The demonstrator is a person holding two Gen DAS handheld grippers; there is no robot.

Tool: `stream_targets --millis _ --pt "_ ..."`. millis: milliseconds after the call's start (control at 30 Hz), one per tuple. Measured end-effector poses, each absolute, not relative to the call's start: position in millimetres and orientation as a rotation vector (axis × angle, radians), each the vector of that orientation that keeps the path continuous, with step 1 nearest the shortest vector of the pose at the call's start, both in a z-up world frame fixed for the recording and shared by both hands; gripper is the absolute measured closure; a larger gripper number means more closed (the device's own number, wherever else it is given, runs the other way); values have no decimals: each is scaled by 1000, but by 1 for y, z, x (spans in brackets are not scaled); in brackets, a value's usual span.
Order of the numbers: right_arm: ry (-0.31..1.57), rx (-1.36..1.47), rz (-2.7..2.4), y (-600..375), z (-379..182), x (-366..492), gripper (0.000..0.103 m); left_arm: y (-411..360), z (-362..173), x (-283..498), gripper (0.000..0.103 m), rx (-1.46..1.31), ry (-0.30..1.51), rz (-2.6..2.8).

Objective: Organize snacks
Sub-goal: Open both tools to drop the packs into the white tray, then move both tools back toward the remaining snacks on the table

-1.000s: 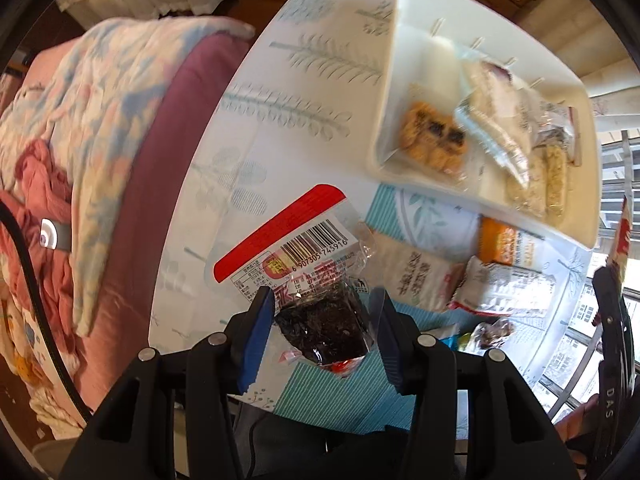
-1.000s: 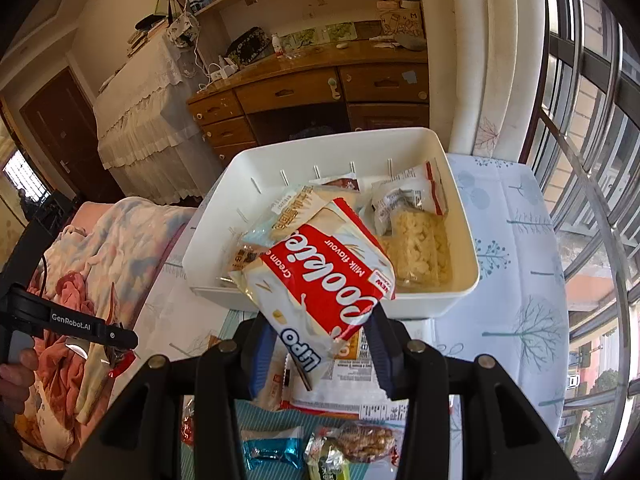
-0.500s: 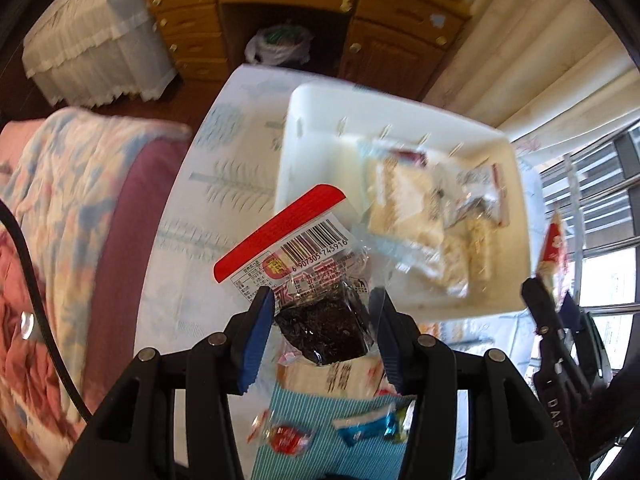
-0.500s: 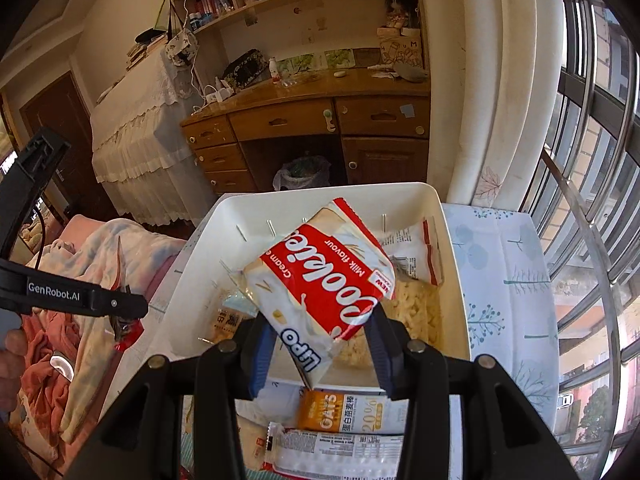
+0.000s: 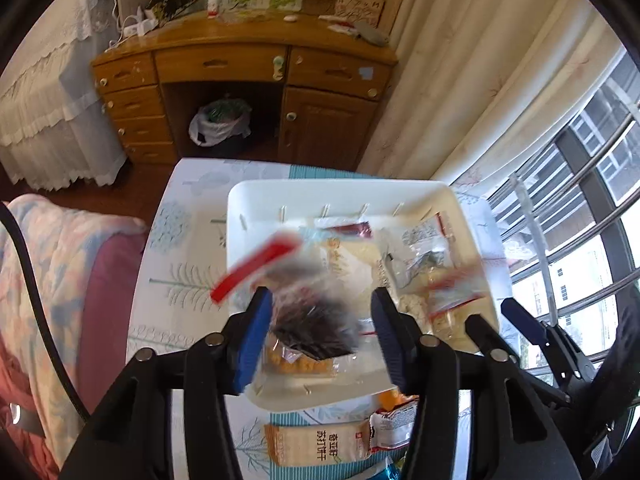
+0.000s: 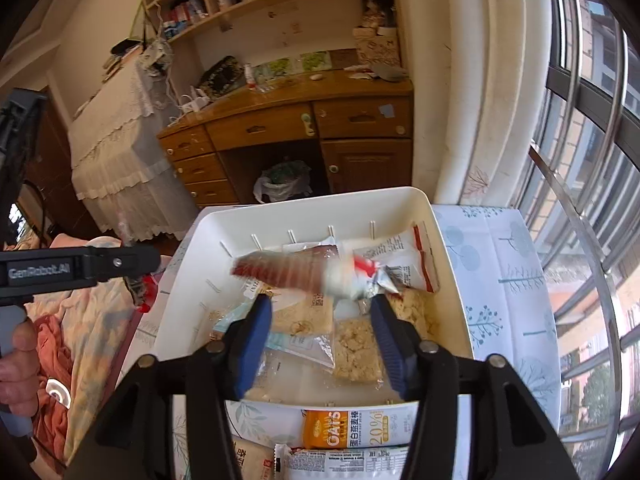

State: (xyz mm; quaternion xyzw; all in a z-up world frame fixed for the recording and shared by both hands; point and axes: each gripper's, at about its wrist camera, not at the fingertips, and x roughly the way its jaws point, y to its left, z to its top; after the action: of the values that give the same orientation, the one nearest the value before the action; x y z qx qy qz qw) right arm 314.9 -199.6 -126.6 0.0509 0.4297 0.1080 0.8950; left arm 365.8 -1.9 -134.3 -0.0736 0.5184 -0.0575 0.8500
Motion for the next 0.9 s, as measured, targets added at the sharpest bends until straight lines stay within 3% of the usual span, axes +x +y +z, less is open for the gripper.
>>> stream_targets --millis 33,67,200,900 --pt "895 114 217 -200 -126 315 36 -1 -132 365 25 -154 1085 -128" --pt "899 123 212 -200 -125 314 33 0 -129 363 24 -152 1073 -132" --pt "883 133 185 -199 -117 305 28 6 -117 353 24 -130 1037 -161" --pt "758 125 119 -160 -70 200 27 96 -73 252 24 -189 950 -117"
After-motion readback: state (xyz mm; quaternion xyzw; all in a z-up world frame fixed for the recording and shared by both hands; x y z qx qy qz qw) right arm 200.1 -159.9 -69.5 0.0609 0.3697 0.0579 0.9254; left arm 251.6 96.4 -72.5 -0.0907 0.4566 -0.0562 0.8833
